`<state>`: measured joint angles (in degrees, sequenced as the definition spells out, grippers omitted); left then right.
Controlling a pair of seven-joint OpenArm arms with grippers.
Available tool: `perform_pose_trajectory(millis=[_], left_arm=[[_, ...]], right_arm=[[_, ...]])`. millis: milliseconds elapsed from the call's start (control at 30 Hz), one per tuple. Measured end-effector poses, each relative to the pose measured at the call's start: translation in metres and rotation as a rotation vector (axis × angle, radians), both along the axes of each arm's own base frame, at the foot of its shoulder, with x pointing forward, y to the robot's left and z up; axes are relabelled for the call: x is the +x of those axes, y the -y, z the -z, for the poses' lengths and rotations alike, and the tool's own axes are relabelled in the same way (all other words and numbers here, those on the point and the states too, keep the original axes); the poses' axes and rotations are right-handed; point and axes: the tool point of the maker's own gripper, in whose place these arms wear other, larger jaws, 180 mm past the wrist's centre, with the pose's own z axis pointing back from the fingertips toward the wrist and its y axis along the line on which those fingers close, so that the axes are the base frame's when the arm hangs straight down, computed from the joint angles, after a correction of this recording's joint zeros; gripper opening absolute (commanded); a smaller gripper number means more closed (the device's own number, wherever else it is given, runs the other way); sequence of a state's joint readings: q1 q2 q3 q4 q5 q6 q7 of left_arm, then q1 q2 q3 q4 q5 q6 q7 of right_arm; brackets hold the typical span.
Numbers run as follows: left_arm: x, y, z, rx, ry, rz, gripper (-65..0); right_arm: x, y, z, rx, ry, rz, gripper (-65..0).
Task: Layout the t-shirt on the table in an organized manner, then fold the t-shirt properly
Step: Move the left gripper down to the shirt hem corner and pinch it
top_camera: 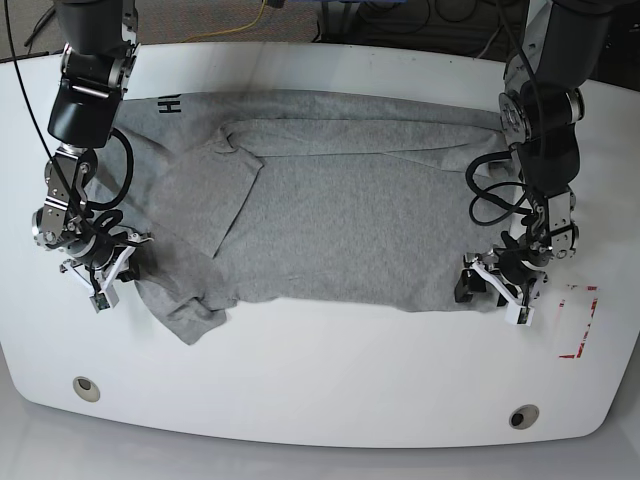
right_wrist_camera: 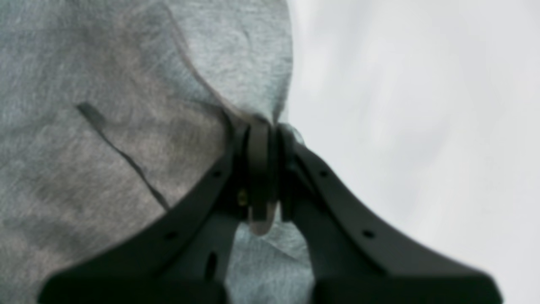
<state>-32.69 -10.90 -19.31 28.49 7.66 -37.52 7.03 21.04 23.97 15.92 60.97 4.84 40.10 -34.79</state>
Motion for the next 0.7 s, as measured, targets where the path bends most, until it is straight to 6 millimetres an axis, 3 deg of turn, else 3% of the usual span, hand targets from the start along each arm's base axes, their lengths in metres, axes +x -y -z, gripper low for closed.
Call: perform_pose_trajectory(millis=[133,400,567,633,700], left_arm=[[-0.0012,0.0015,0.0018,-0.003,-0.005,0.001,-39.6],[-0.0021,0.0004,0.0023,-0.003,-0.006,-0.001,-40.7],[-0.0018,-0.0008,-0.0006,0.028,-0.002,0.011,-51.4],[-0.0038,-0.0018,0.0003,0.034,0.001,0.011,-60.2],[-0.006,-0.003,0.0013,0.035,0.005,0.008,-65.0]], right_arm=[[0.0,0.0,0.0,0.0,0.0,0.0,-62.1],[0.0001,0.0056,-0.0028,0.012,0.012,0.025,-62.1],[-0.0001,0.0073,-0.0032,0.009,0.012,0.027,-62.1],[0.0,0.007,-0.0032,0.009,0.012,0.026,-62.1],[-0.0001,0.007,-0.0031,0.009,0.012,0.026,-62.1]])
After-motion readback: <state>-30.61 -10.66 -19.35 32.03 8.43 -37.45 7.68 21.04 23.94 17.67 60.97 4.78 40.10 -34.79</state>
